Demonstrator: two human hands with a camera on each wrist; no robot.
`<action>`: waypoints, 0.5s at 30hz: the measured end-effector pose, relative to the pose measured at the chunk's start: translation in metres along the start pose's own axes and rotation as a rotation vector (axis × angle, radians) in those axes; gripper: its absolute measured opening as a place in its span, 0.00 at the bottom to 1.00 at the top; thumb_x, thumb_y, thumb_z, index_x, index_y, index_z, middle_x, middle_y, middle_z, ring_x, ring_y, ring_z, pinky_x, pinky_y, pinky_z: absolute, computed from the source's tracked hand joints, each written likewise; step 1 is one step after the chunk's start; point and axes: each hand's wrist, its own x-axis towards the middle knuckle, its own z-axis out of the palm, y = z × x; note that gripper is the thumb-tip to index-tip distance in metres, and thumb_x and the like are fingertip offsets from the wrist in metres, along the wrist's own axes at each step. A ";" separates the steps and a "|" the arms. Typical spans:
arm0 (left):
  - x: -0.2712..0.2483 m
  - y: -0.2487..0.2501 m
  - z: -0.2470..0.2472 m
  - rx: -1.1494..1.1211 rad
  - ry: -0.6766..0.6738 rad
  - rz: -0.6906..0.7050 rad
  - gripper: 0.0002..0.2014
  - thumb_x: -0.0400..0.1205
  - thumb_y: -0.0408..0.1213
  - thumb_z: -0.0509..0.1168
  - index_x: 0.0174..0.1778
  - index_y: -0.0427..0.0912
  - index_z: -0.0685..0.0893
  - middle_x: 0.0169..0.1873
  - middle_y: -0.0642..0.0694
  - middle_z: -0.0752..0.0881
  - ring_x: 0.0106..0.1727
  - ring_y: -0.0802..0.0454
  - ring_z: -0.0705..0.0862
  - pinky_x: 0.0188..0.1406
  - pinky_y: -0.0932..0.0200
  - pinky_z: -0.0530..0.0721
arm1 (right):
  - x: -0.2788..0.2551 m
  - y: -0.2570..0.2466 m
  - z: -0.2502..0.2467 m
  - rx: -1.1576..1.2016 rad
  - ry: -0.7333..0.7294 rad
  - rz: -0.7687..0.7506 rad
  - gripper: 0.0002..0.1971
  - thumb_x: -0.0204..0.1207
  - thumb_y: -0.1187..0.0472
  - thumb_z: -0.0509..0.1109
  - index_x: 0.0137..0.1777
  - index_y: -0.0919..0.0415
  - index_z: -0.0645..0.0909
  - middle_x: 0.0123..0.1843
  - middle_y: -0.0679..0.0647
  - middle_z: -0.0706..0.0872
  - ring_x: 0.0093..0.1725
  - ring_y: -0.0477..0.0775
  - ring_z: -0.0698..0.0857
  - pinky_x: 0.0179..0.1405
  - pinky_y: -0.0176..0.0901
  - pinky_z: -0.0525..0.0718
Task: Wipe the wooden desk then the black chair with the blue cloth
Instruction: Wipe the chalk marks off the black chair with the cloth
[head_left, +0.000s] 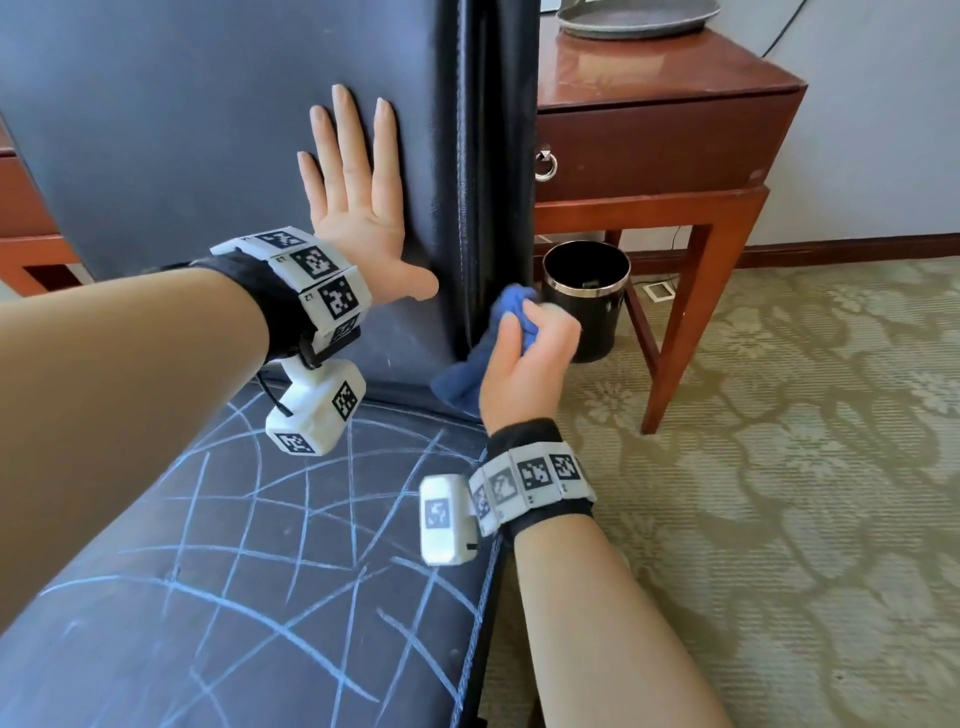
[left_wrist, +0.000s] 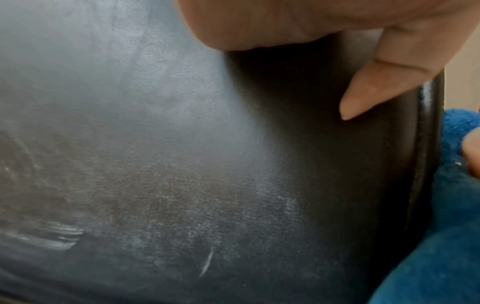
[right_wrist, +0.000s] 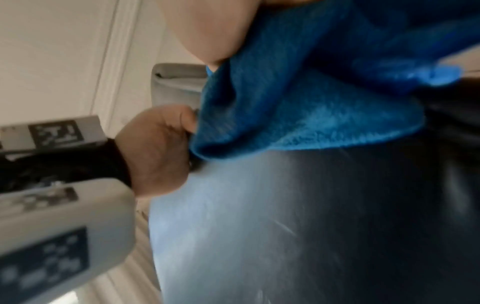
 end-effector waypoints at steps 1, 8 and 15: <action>0.000 -0.001 0.000 -0.001 0.002 0.004 0.65 0.63 0.40 0.78 0.80 0.34 0.33 0.78 0.27 0.31 0.78 0.28 0.30 0.74 0.35 0.31 | 0.001 -0.007 0.005 -0.005 0.003 -0.073 0.08 0.78 0.67 0.61 0.50 0.74 0.74 0.50 0.48 0.68 0.51 0.45 0.69 0.55 0.25 0.70; 0.001 -0.004 0.003 -0.022 0.023 0.028 0.65 0.63 0.40 0.79 0.80 0.32 0.34 0.77 0.25 0.32 0.77 0.26 0.30 0.73 0.33 0.31 | -0.036 0.057 -0.008 -0.252 -0.380 0.433 0.01 0.82 0.67 0.60 0.50 0.61 0.71 0.52 0.50 0.66 0.49 0.49 0.72 0.59 0.47 0.74; 0.001 -0.003 0.003 -0.018 0.040 0.034 0.65 0.63 0.41 0.80 0.80 0.31 0.35 0.77 0.24 0.33 0.77 0.25 0.30 0.73 0.31 0.32 | -0.007 0.058 -0.026 -0.142 -0.178 0.425 0.07 0.83 0.66 0.59 0.57 0.68 0.72 0.55 0.54 0.68 0.51 0.47 0.72 0.51 0.29 0.68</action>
